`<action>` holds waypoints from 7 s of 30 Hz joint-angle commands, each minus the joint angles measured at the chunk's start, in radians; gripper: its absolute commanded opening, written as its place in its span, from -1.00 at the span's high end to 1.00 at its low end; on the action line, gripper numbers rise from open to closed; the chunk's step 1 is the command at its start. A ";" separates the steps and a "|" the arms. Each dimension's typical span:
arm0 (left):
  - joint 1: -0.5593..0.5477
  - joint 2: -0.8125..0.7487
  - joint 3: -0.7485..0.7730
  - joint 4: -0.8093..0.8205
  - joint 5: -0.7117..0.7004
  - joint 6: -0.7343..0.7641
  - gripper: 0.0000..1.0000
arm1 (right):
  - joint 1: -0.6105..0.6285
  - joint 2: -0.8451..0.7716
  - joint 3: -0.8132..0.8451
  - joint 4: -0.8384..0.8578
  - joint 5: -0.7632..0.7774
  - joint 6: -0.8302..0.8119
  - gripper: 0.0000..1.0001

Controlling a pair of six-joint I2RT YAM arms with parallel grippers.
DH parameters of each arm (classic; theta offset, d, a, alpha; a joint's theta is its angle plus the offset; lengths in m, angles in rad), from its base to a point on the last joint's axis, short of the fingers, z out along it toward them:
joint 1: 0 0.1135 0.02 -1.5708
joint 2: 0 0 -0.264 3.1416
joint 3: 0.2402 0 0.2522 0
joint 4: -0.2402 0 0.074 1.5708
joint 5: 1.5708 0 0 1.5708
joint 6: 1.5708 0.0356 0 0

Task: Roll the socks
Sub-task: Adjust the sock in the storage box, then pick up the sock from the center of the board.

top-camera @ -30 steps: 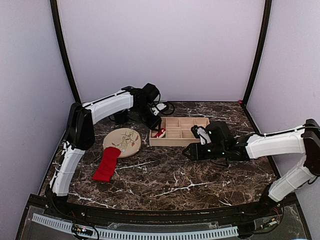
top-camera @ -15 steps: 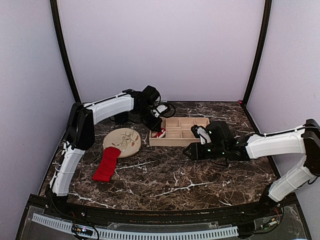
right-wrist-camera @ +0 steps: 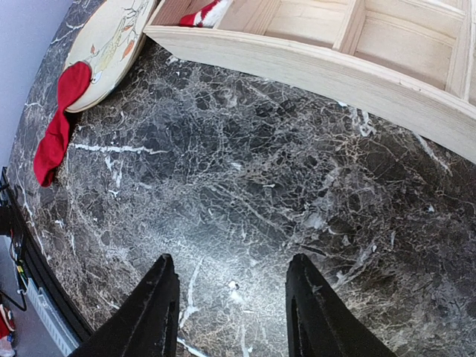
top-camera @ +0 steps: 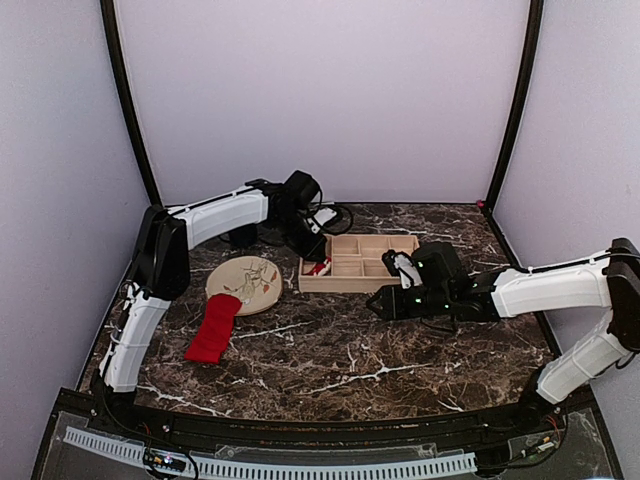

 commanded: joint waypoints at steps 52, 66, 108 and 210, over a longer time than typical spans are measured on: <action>-0.087 -1.335 -1.504 1.034 -0.403 -0.140 -0.26 | 0.191 0.125 0.167 0.294 0.158 -0.197 -0.99; -0.011 -1.293 -1.469 0.649 -0.488 -0.349 -0.86 | 0.083 0.419 0.381 0.336 -0.195 -0.032 -0.50; 0.452 -1.074 -1.670 0.769 0.068 -0.649 -0.38 | 0.258 0.758 0.792 0.053 -0.178 0.004 -0.29; 0.452 -1.006 -1.779 0.963 0.278 -0.701 0.46 | 0.227 0.934 1.021 -0.044 -0.221 -0.080 -0.15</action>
